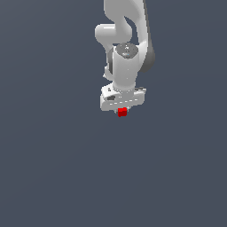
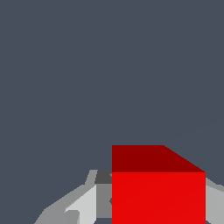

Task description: Pick up the red cube and move it to a goal position.

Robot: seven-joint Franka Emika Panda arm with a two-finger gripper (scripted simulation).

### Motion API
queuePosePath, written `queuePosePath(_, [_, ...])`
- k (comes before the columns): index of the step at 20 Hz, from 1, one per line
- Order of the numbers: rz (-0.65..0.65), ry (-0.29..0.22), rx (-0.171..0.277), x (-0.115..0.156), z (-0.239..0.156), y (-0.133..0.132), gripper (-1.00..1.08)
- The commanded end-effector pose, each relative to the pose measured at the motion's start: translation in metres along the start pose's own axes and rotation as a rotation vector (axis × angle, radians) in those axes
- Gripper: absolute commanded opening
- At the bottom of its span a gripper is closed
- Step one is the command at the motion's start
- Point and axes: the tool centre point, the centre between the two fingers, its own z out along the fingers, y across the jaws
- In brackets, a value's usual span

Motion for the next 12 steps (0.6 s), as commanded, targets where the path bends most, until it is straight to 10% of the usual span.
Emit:
queuePosePath(1, [0.001,-0.001,0.0,0.0,-0.018,-0.01,-1.0])
queuePosePath(12, [0.001,0.0,0.0,0.001,-0.052,-0.031,-1.0])
